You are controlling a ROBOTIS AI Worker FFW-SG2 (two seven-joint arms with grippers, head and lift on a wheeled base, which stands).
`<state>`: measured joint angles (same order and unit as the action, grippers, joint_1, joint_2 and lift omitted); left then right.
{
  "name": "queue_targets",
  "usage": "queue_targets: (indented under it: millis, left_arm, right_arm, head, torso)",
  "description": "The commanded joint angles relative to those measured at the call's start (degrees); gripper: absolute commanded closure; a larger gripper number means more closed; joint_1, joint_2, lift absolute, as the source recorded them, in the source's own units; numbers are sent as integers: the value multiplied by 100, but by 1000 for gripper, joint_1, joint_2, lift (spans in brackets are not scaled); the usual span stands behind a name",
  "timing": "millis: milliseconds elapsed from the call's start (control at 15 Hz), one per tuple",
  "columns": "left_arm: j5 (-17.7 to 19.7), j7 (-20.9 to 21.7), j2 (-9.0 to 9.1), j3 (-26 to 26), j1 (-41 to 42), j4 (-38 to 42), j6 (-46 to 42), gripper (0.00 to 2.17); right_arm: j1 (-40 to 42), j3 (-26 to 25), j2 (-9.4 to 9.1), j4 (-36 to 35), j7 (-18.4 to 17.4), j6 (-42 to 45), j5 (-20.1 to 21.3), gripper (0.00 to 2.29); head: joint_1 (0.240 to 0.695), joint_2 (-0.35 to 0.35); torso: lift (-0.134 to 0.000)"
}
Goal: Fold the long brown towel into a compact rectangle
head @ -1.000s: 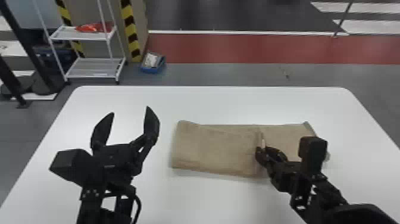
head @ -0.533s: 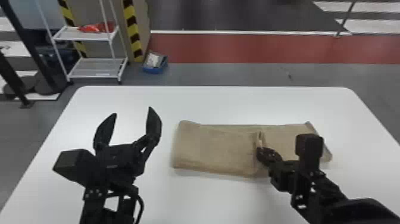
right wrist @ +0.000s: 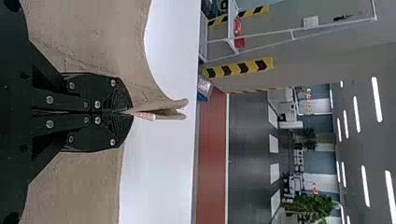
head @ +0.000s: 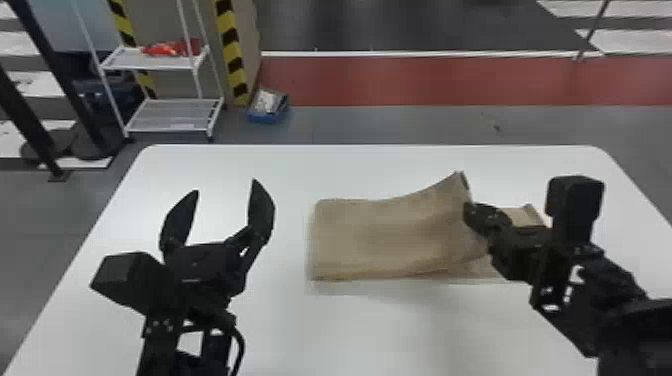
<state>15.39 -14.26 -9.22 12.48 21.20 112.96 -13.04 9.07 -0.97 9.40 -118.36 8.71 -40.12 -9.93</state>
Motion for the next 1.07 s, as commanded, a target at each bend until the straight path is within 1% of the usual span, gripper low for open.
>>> queue_targets:
  millis: [0,67,133,200,267,333,467,600,667,733,800,867,1000]
  left_arm:
    - [-1,2,-36,-44,86,95,0,80]
    - [-1,2,-44,-53,86,86,0,80]
    - [-1,2,-44,-62,86,86,17,80]
    - [-1,2,-36,-44,77,86,17,80]
    - [-10,2,-27,-18,77,95,35,80]
    - [-36,2,-18,-9,59,104,88,80]
    - [-45,2,-18,-18,33,95,176,80]
    - [-54,-6,-27,-27,51,86,176,80]
    - [-54,-6,-27,-27,51,86,193,80]
    - [-54,-6,-27,-27,51,95,246,80]
    - [-63,-6,-27,-18,51,95,263,80]
    - [-63,11,-18,-9,51,95,263,80]
    - [-63,20,-9,-9,51,86,263,80]
  right_arm:
    - [-336,-317,176,507,79,-80,105,1393]
    - [-459,-343,176,832,175,-63,149,1393]
    - [-617,-281,176,1210,351,-63,220,1393]
    - [-714,-141,168,1447,386,-45,387,1393]
    - [-731,-44,106,1553,386,-27,527,1389]
    - [-722,-35,71,1535,395,8,519,1389]
    - [-661,-97,71,1306,386,-98,475,1389]
    - [-617,-325,80,542,386,-660,413,1389]
    - [-573,-492,80,234,386,-748,334,1389]
    - [-608,-651,88,41,386,-1082,281,1389]
    - [-731,-730,132,23,386,-1293,325,1389]
    - [-819,-721,185,120,413,-1311,378,1389]
    - [-881,-615,211,568,439,-1574,510,1389]
  head:
    - [695,-7]
    - [695,-39]
    - [695,-56]
    - [695,-68]
    - [695,-72]
    - [695,-73]
    - [695,-68]
    - [695,-66]
    - [695,-70]
    - [695,-74]
    - [695,-80]
    - [695,-90]
    - [695,-110]
  torso:
    - [-121]
    - [-121]
    - [-121]
    - [-121]
    - [-121]
    - [-121]
    - [-121]
    - [-121]
    - [-121]
    - [-121]
    - [-121]
    - [-121]
    - [-121]
